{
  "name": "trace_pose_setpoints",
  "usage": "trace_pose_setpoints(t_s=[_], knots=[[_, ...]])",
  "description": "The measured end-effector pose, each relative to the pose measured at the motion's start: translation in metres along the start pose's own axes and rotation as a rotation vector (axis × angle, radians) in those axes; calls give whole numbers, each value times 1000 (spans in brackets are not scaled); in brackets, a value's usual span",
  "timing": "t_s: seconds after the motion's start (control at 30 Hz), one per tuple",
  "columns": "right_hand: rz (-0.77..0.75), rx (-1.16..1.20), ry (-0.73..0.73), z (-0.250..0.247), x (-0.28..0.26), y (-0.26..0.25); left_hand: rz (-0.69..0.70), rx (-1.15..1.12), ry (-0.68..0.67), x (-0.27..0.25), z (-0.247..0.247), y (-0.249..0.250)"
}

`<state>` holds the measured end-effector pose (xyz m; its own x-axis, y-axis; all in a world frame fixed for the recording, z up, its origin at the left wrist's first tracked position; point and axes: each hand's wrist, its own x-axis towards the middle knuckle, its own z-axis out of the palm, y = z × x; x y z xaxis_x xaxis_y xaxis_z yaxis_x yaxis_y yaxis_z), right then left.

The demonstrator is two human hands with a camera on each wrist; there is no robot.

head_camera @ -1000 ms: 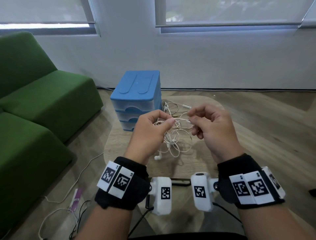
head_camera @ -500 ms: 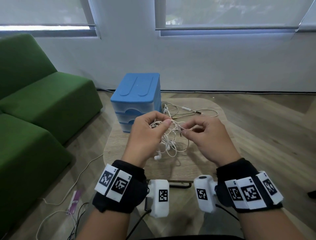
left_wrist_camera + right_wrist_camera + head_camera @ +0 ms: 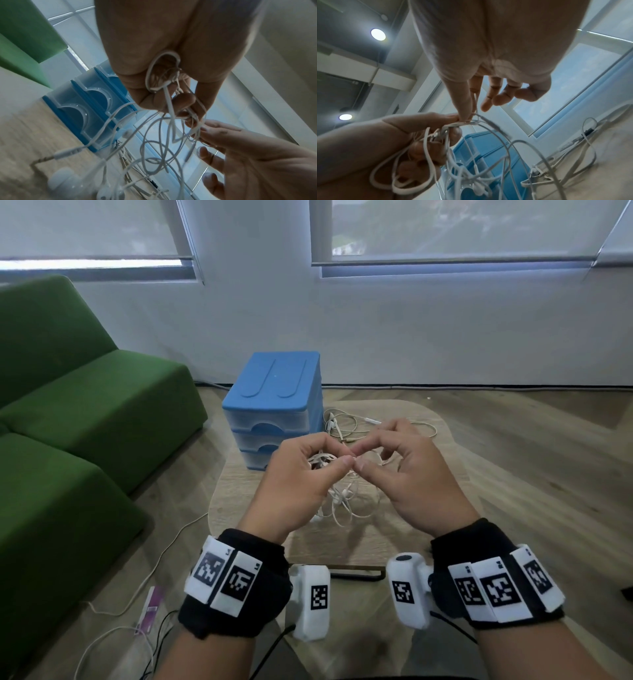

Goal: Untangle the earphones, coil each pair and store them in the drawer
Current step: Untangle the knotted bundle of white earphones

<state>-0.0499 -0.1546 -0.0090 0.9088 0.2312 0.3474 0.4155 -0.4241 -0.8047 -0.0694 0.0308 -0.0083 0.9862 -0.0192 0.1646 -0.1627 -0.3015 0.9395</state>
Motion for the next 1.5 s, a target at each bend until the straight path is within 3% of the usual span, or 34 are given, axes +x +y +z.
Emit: trace_pose_setpoints(t_s=[0.17, 0.33, 0.53, 0.8, 1.2, 1.5], knots=[[-5, -65, 36, -4, 2, 3, -27, 41, 26, 1, 1, -2], [85, -68, -39, -8, 2, 5, -48, -24, 84, 2, 0, 0], [96, 158, -19, -4, -6, 8, -76, -136, 155, 2, 2, -1], [194, 266, 28, -1, -2, 4, -147, -292, 58, -3, 5, 4], [585, 590, 97, 6, 2, -8, -47, -99, -9, -5, 1, 3], [673, 567, 28, 0, 6, -14, -74, -99, 38, -4, 4, 2]])
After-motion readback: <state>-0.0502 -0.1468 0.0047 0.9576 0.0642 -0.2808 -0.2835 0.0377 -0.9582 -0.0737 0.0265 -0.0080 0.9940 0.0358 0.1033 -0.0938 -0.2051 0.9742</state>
